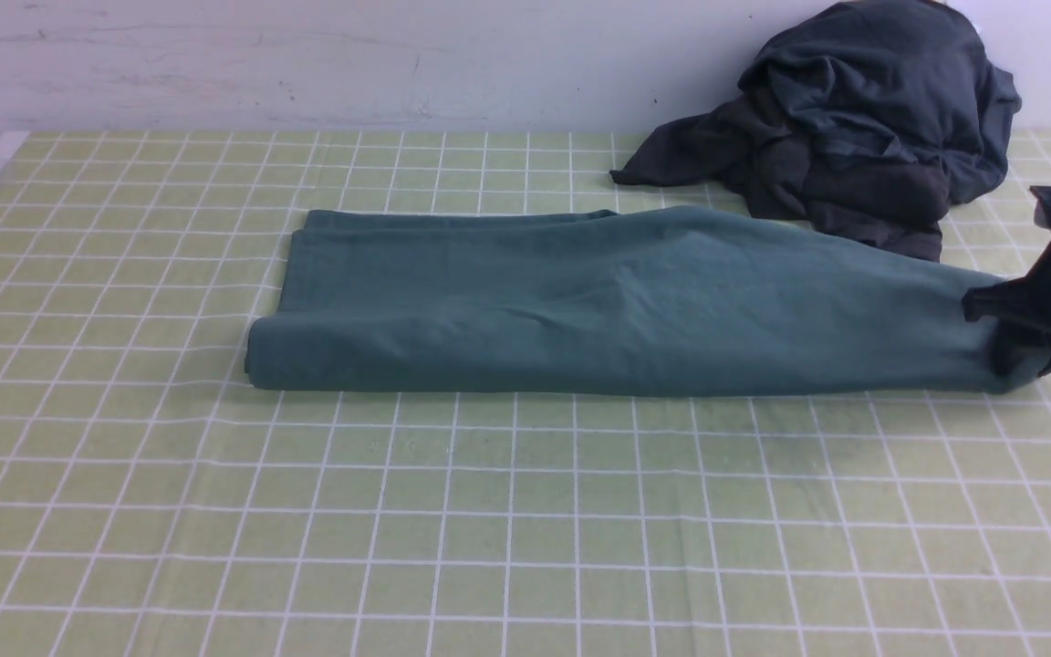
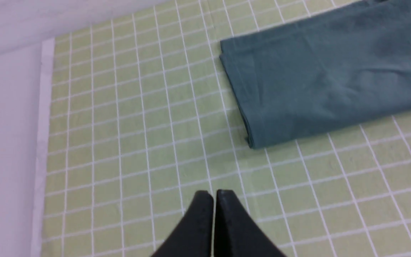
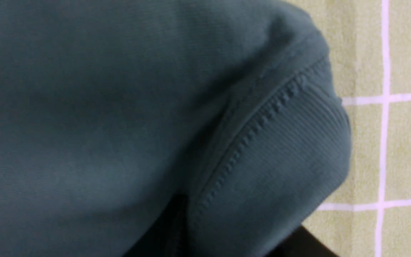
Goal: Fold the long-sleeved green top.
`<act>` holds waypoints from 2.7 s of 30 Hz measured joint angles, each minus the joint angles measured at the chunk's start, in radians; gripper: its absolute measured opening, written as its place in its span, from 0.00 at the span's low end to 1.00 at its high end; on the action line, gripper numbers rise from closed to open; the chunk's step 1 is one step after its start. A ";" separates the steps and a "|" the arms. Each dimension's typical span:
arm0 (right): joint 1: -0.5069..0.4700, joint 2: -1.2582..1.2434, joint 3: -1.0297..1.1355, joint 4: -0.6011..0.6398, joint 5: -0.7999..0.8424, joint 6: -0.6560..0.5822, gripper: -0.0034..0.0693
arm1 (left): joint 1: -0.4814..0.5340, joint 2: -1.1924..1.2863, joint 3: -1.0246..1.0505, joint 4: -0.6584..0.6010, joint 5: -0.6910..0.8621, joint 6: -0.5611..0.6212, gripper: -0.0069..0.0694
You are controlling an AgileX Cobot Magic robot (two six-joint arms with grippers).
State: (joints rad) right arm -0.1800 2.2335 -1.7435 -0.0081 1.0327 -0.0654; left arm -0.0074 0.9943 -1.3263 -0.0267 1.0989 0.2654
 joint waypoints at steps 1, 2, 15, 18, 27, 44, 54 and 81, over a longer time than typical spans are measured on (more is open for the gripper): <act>0.000 -0.003 0.000 -0.013 0.003 -0.012 0.23 | 0.000 -0.030 0.036 0.000 0.001 -0.005 0.09; 0.000 -0.013 0.000 -0.043 0.008 -0.024 0.16 | 0.000 -0.074 0.093 0.000 0.001 -0.008 0.09; 0.127 -0.399 0.001 -0.038 -0.089 -0.080 0.08 | 0.000 -0.357 0.714 0.002 -0.279 -0.094 0.09; 0.282 -0.435 0.001 0.049 -0.180 -0.112 0.08 | 0.000 -0.365 0.786 -0.010 -0.418 -0.102 0.09; 0.662 -0.309 0.001 0.158 -0.490 -0.125 0.08 | 0.000 -0.365 0.808 -0.097 -0.482 -0.109 0.09; 0.836 0.167 -0.529 0.171 -0.289 -0.074 0.43 | 0.000 -0.365 0.829 -0.108 -0.487 -0.109 0.09; 0.839 0.246 -0.557 0.234 -0.293 -0.072 0.20 | 0.000 -0.365 0.829 -0.123 -0.504 -0.109 0.09; 0.563 -0.503 -0.556 -0.186 0.205 -0.087 0.08 | 0.000 -0.365 0.829 -0.123 -0.527 -0.093 0.09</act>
State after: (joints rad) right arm 0.3831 1.7303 -2.2996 -0.1945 1.2374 -0.1520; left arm -0.0074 0.6296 -0.4976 -0.1497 0.5717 0.1725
